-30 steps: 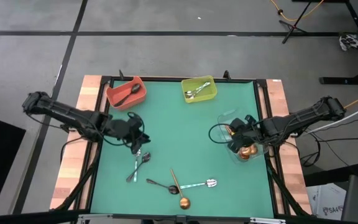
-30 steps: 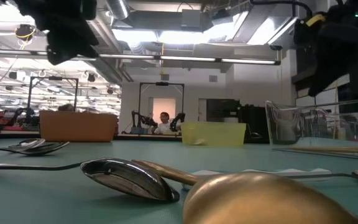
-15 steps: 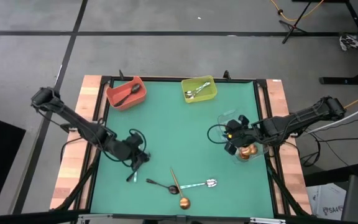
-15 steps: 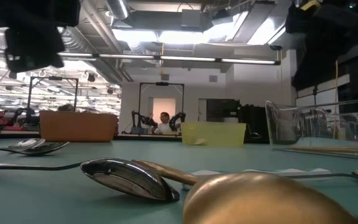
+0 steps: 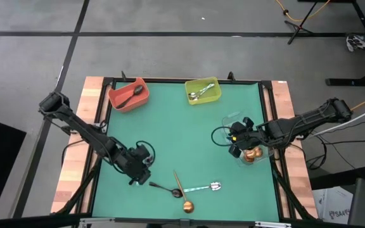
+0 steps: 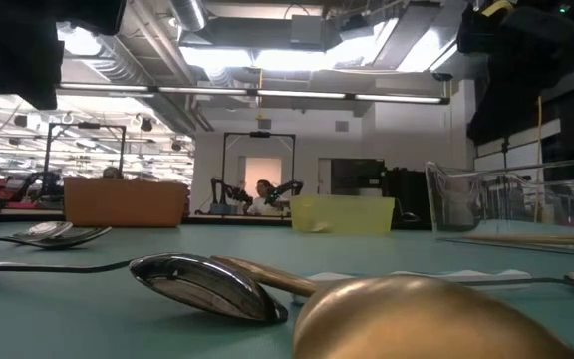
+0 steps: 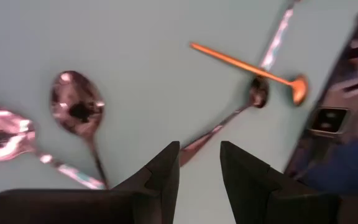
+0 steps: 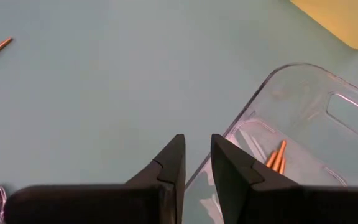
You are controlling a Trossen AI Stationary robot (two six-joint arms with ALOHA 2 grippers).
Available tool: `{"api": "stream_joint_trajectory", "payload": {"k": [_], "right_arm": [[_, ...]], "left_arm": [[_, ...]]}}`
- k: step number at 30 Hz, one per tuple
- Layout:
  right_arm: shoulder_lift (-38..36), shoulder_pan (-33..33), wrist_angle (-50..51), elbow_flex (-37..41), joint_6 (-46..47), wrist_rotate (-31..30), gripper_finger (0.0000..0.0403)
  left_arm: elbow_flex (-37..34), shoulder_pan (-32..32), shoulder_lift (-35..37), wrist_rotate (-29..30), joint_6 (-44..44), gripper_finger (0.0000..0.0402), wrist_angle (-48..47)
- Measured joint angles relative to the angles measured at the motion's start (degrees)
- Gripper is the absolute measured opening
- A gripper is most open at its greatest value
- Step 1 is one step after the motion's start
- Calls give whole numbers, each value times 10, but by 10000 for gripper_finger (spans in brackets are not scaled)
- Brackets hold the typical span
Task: Sort silverware by color (type)
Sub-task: Put the left black spoon into the orange bin
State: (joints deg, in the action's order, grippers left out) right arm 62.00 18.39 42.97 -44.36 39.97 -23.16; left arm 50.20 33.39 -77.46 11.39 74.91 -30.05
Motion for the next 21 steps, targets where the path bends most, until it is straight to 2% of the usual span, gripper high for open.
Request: {"api": "stream_joint_trajectory", "payload": {"k": [7,21], "right_arm": [[0,0,0,0,0,0,67],[0,0,0,0,0,2,67]], "left_arm": [[55,0,-58,13,0,110,-95],[59,-2,-150,13,2,110,-161]]}}
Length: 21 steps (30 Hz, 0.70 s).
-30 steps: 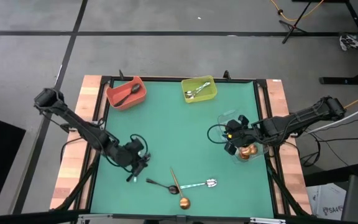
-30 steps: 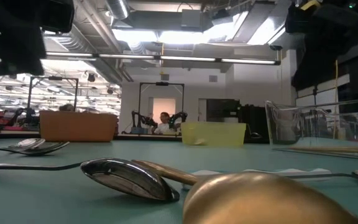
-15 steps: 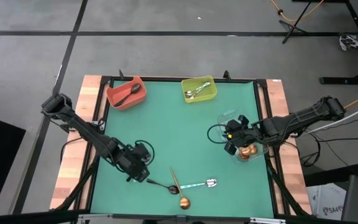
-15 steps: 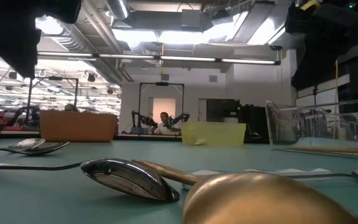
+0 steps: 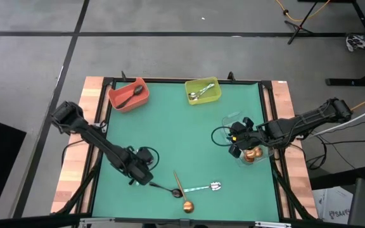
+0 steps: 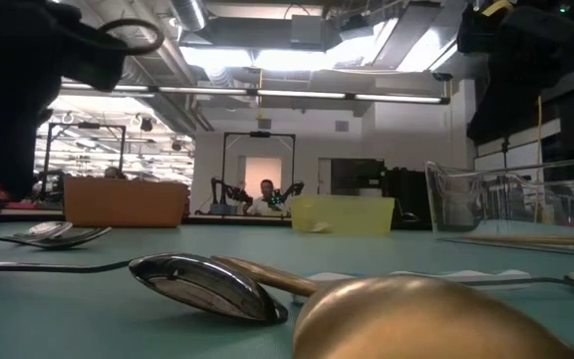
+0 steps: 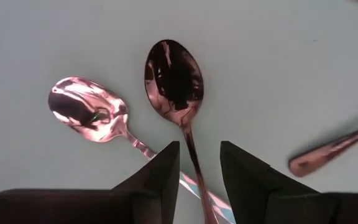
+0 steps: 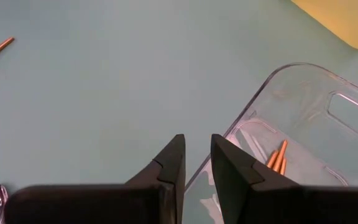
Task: Sort silverware by color (type)
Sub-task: Put the left black spoon into the orange bin
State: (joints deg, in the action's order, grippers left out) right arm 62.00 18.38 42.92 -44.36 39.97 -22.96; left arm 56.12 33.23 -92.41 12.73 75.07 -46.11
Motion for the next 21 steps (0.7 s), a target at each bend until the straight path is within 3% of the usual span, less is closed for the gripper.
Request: {"api": "stream_joint_trajectory", "payload": {"k": [21], "right_arm": [[0,0,0,0,0,0,67]], "left_arm": [[0,0,-77,-3,-2,110,5]]}}
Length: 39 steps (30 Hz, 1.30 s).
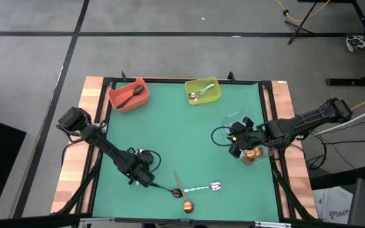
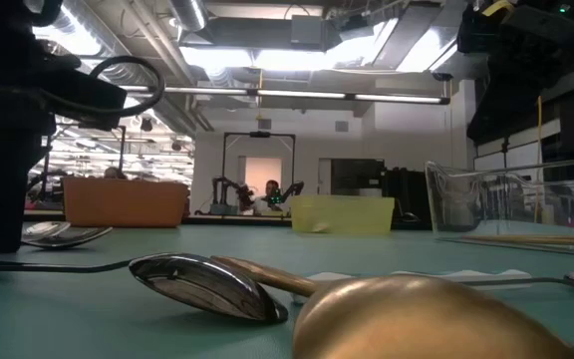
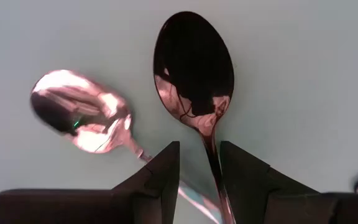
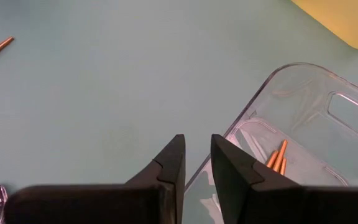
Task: Sort silverware by color (type)
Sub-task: Put the left black spoon into the orange bin
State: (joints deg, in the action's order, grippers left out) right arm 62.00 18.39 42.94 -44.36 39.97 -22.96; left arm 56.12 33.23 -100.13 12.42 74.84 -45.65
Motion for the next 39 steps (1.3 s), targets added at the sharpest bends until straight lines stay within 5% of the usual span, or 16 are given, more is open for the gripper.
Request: {"api": "stream_joint_trajectory", "payload": {"k": [17,32,39], "right_arm": [[0,0,0,0,0,0,67],[0,0,0,0,0,0,67],[0,0,0,0,1,0,67]], "left_arm": [[1,0,-10,4,-19,108,4],[1,0,-11,2,-20,16,7],[0,0,-5,-3,-20,8,6]]}}
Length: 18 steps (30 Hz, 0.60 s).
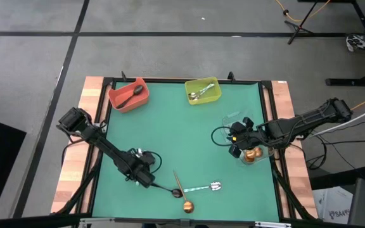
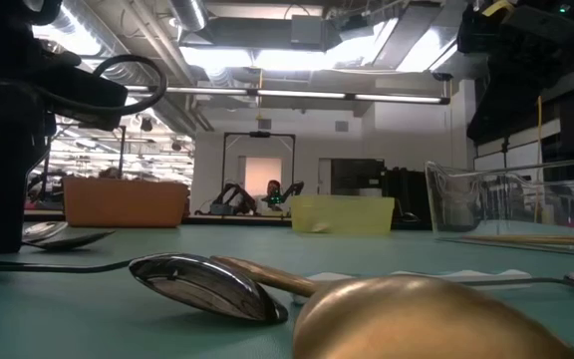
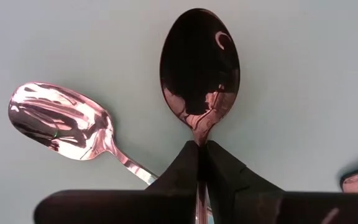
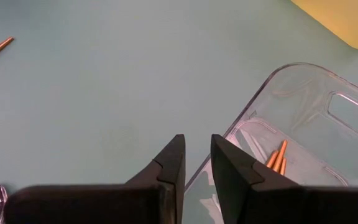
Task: Sort silverware by color (type)
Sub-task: Put the left black spoon into the orange bin
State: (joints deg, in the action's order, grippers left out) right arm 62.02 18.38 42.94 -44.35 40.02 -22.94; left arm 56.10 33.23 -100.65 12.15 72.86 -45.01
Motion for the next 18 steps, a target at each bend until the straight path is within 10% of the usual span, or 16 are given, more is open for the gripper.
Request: {"api": "stream_joint_trajectory", "payload": {"k": [18], "right_arm": [[0,0,0,0,1,0,67]], "left_arm": [[-1,-70,118,4,-85,10,-5]]}}
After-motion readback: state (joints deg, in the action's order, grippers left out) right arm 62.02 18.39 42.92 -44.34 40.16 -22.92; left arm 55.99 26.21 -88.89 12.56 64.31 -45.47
